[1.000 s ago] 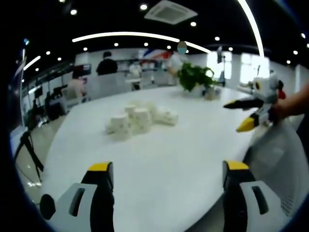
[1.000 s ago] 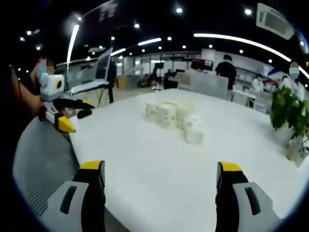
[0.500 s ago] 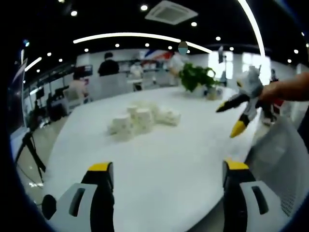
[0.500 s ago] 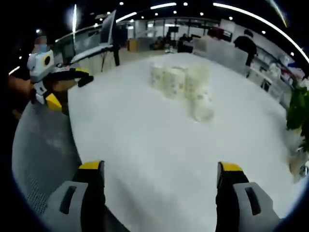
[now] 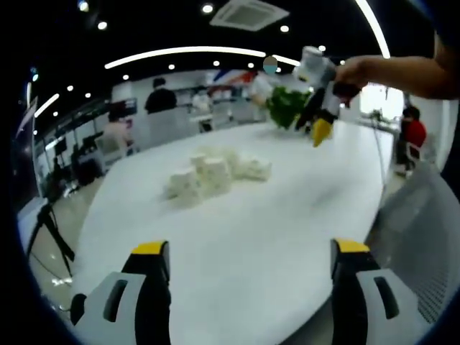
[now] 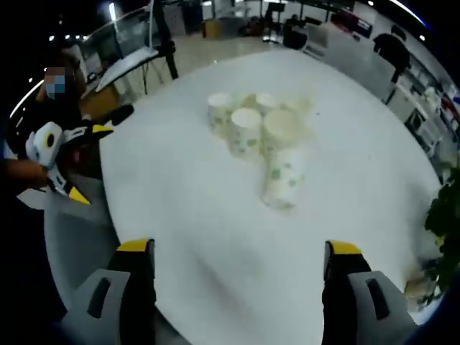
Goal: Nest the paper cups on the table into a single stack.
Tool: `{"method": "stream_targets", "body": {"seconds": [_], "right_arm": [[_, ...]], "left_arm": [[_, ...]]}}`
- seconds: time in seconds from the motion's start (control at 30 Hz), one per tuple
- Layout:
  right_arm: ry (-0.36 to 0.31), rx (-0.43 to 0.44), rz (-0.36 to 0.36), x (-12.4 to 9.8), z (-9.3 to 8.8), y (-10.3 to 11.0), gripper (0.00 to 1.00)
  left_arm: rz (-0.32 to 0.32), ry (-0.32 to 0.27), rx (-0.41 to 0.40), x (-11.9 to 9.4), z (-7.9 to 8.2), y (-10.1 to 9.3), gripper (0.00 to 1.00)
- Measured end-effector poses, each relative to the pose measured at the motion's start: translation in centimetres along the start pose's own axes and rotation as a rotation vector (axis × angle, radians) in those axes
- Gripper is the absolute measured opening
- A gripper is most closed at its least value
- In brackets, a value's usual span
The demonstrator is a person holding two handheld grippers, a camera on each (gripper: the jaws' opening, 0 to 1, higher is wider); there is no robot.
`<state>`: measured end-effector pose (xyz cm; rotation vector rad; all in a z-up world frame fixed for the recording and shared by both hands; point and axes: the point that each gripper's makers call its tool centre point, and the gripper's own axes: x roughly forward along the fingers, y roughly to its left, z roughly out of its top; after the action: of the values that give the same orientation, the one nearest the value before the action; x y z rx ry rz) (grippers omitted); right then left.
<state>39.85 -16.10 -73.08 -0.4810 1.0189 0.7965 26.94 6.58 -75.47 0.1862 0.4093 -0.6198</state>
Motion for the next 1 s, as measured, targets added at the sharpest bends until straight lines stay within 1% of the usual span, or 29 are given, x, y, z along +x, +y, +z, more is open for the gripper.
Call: {"method": "stream_targets", "body": {"seconds": [0.13,0.17,0.2,0.23,0.27,0.43,0.53,0.6,0.7,0.73,0.8,0.9,1.0], "right_arm": [[0.01,-0.003,-0.014,0.7,2.3,-1.7,0.97],[0.011,-0.004,-0.014,0.8,2.5,-1.8,0.97],[0.012,0.006,-0.01,1.4,3.2,-2.5,0.97],[0.011,0.011,-0.01,1.6,3.4,-2.6,0.97],[0.009,0.032,-0.008,2.3,4.0,-3.1,0.97],[0.03,0.133,0.029,5.0,5.1,-4.3,0.96],[0.043,0.15,0.011,6.4,5.8,-5.3,0.95],[0.064,0.152,0.005,7.1,6.0,-5.7,0.93],[0.085,0.153,0.011,8.0,6.8,-6.1,0.94],[0.086,0.153,0.011,8.0,7.0,-6.1,0.94],[0.083,0.162,0.008,8.5,7.7,-6.4,0.93],[0.105,0.17,0.006,9.2,7.7,-6.8,0.92],[0.122,0.19,0.001,9.9,7.4,-7.7,0.87]], "left_arm": [[-0.001,0.001,0.001,0.1,0.0,0.0,0.91],[-0.002,0.001,0.001,0.1,0.0,0.0,0.91],[-0.002,0.002,0.002,0.1,0.0,0.0,0.91],[-0.003,0.003,0.002,0.2,-0.1,0.0,0.91],[-0.003,0.004,0.003,0.2,-0.1,0.0,0.91],[-0.006,0.012,0.012,0.2,-0.2,-0.1,0.9],[-0.01,0.016,0.011,0.2,-0.3,-0.2,0.9],[-0.011,0.011,-0.005,0.1,-0.2,-0.2,0.91],[-0.012,0.008,-0.017,0.0,-0.1,-0.1,0.97],[-0.001,-0.007,-0.024,-0.1,0.2,0.1,0.99],[0.002,-0.006,-0.028,-0.1,0.2,0.2,0.99],[-0.005,0.007,-0.045,-0.2,0.0,0.1,0.99],[-0.005,0.014,-0.047,-0.2,-0.2,0.1,0.99]]}}
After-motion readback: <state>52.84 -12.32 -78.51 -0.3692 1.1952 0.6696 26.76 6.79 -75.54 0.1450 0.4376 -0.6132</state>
